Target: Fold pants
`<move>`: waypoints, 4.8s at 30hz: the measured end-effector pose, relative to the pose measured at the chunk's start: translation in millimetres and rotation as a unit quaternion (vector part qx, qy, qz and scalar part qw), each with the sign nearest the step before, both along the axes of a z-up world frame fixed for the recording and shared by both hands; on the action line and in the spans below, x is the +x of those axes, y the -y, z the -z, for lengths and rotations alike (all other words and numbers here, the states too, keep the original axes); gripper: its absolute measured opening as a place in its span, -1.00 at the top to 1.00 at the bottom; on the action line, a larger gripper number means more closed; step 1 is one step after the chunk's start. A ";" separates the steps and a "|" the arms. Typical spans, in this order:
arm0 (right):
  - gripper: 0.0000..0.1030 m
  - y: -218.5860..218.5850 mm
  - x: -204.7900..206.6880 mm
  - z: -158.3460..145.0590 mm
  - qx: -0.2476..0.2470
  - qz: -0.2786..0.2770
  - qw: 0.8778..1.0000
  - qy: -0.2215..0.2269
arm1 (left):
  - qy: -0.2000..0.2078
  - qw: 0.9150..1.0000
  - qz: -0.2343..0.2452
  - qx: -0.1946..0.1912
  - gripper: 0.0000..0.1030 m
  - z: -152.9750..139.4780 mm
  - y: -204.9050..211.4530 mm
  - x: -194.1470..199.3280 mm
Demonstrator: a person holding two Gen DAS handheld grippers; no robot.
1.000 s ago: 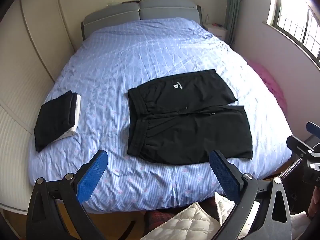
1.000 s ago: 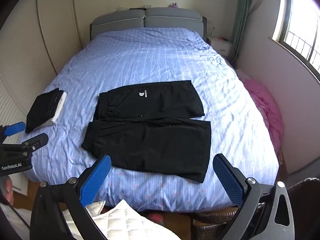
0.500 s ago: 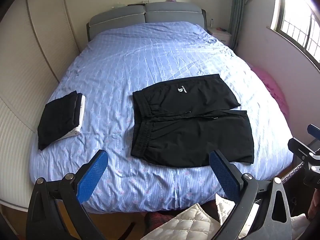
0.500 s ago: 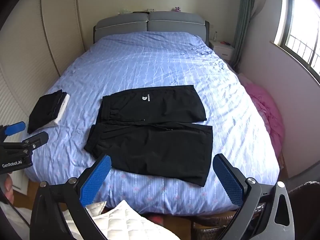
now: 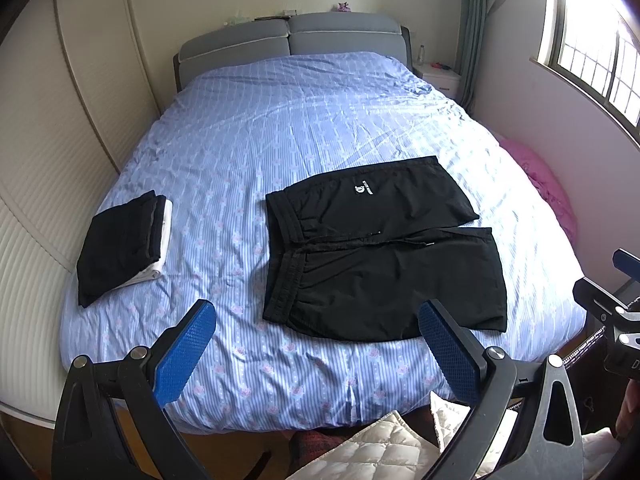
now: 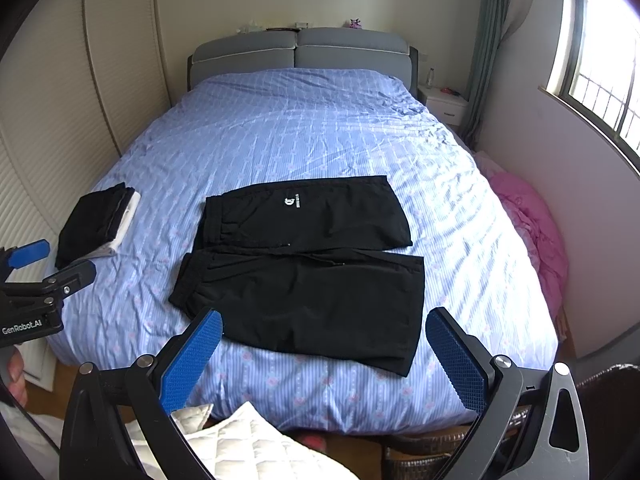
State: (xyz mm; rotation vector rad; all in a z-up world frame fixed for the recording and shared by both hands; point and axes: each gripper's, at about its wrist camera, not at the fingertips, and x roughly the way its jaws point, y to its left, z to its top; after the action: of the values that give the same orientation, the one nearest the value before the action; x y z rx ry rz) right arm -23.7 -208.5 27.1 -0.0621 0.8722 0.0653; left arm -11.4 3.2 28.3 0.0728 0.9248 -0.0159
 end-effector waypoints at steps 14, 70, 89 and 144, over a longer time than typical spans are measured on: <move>-1.00 0.7 -0.7 -0.4 0.000 -0.001 1.000 0.002 | 0.001 1.000 -0.001 -0.001 -1.00 -0.9 -0.8 -1.2; -1.00 -32.4 43.8 106.9 0.027 0.073 0.991 -0.105 | -0.080 0.996 -0.015 -0.034 -0.98 94.4 -84.4 43.8; -0.79 11.1 88.9 295.7 0.132 0.213 0.947 -0.201 | -0.231 0.967 -0.063 -0.081 -0.79 289.8 -74.1 121.9; -0.27 83.6 106.8 208.2 0.246 0.276 0.917 -0.150 | -0.144 0.979 0.003 -0.146 0.95 188.8 -40.5 171.8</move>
State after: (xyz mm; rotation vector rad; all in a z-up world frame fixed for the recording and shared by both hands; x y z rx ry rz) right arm 83.1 -292.0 -181.1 0.6829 1.1297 -0.2440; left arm 160.3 43.7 -160.5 -0.2051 1.2025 -0.1716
